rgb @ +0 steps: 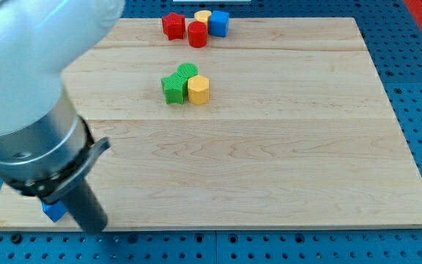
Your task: Slide blue triangle towards red star
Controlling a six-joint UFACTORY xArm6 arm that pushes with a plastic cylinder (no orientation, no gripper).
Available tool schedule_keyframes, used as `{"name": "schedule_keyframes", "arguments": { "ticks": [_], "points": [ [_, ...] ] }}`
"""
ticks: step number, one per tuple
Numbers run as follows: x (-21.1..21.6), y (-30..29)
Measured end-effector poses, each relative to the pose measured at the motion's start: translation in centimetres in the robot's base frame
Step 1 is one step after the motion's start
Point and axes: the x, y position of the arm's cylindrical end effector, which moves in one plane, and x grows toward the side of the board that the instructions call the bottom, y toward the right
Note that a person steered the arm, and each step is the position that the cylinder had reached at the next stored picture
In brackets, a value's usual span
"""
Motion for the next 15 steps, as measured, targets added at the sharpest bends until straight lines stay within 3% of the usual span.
{"name": "schedule_keyframes", "arguments": {
  "ticks": [2, 3, 11, 15],
  "points": [
    [-0.3, -8.3],
    [-1.9, -8.8],
    [-17.2, 4.8],
    [-25.8, 7.6]
  ]
}}
